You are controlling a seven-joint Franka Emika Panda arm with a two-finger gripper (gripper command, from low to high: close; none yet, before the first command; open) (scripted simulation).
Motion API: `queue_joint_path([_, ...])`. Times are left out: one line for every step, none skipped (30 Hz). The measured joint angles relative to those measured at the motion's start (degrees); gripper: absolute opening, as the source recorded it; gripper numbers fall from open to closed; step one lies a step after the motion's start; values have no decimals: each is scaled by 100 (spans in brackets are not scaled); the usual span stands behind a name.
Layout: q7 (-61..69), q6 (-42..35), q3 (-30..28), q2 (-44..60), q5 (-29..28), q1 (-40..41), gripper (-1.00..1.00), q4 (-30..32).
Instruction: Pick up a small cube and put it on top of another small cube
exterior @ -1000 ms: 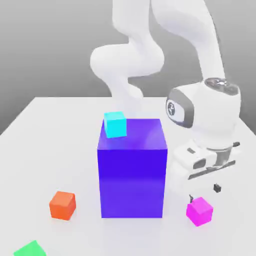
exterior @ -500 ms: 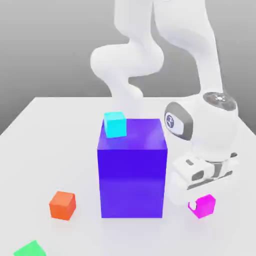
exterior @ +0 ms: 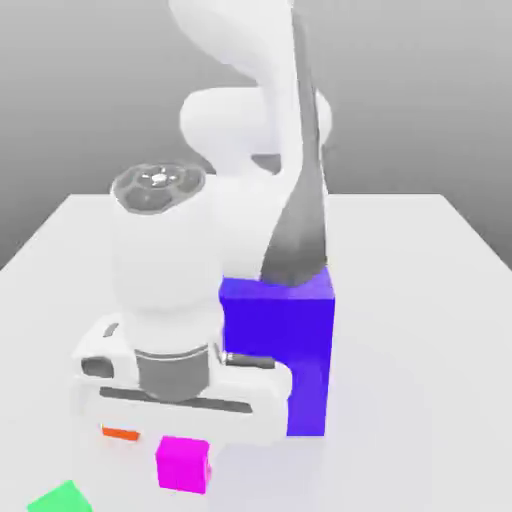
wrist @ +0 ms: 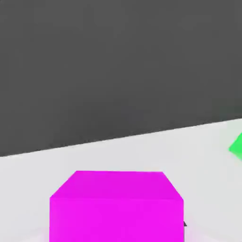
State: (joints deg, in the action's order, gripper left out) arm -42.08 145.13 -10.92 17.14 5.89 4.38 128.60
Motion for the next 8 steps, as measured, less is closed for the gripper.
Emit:
queue_joint_path([50,-51,-87,110,72,164,-100,-155])
queue_joint_path([115,4,-126,303,168,308,-100,-289])
queue_joint_path([172,127,-113,503,252,406,-100,-364])
queue_joint_path([229,282,-79,707,334,475,-100,-408])
queue_joint_path([272,414,-47,869,398,522,100,-435])
queue_joint_path([272,414,-47,869,398,522,100,-435])
queue_joint_path([272,414,-47,869,398,522,100,-435])
queue_joint_path([272,414,-47,869,398,522,100,-435])
